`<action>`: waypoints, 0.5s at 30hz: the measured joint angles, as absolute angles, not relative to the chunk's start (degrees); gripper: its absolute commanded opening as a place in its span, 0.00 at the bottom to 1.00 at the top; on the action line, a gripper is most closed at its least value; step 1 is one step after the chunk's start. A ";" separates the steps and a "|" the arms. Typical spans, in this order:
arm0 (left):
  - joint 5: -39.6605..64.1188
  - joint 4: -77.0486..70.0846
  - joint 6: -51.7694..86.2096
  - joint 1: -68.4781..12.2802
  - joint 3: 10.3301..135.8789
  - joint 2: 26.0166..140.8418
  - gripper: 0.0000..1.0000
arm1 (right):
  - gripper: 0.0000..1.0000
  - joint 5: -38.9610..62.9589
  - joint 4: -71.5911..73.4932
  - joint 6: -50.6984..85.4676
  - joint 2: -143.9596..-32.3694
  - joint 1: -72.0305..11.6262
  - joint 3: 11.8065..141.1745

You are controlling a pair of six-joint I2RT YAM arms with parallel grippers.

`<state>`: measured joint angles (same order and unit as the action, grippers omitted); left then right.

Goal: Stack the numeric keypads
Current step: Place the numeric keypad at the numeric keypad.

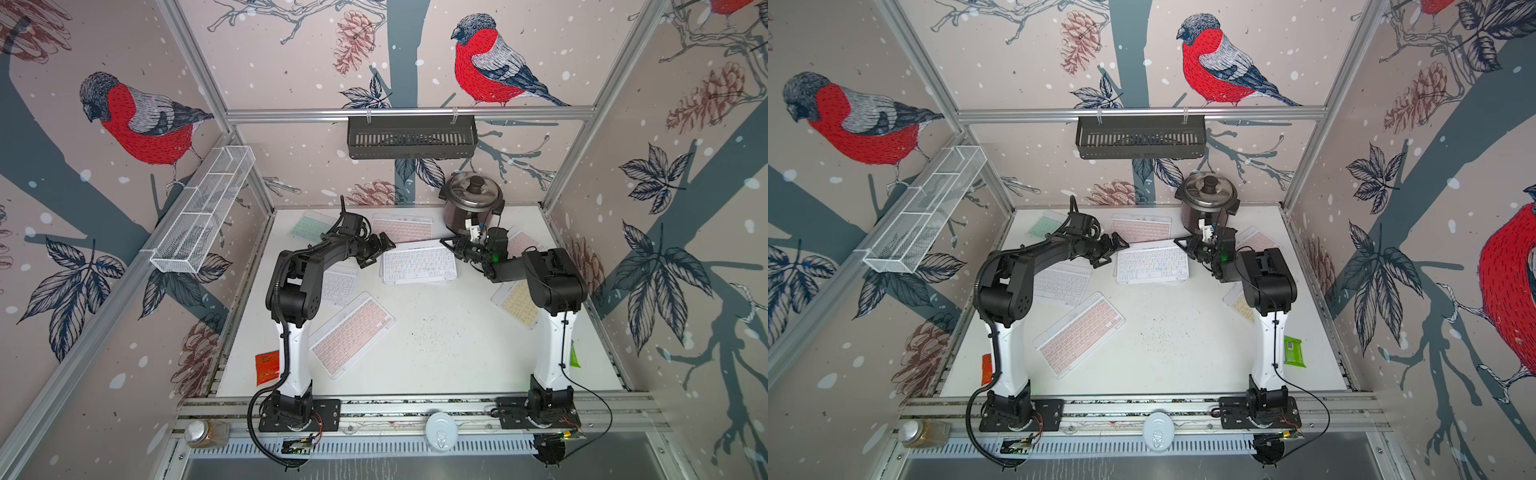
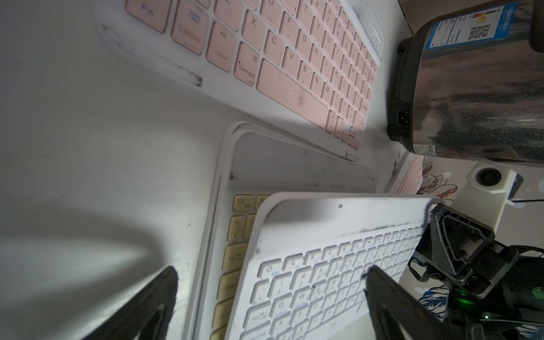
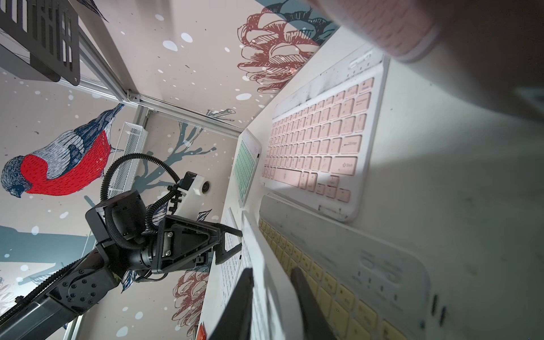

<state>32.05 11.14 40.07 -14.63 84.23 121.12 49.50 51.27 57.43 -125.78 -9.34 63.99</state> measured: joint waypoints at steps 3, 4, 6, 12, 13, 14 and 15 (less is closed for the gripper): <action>32.36 11.16 40.07 -14.79 84.23 121.36 0.98 | 0.23 49.25 51.57 58.19 -126.58 -9.34 64.49; 32.38 11.14 40.07 -14.85 84.23 121.38 0.98 | 0.20 48.97 51.81 58.48 -126.82 -9.34 64.51; 32.42 11.16 40.07 -14.87 84.20 121.51 0.98 | 0.18 48.77 52.14 58.81 -127.11 -9.37 64.49; 32.45 11.38 40.07 -14.90 84.14 121.64 0.99 | 0.13 47.29 56.29 63.18 -127.81 -9.45 63.37; 32.45 11.44 40.07 -14.90 84.14 121.64 0.98 | 0.11 47.29 57.08 64.31 -127.83 -9.45 63.09; 32.45 11.79 40.05 -14.90 84.18 121.62 0.98 | 0.09 47.29 57.84 64.86 -127.83 -9.45 62.87; 32.42 12.19 40.05 -14.90 84.29 121.62 0.98 | 0.07 47.29 58.96 66.26 -127.83 -9.45 62.59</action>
<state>32.42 12.19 40.05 -14.90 84.29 121.62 47.29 58.96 66.26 -127.83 -9.45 62.59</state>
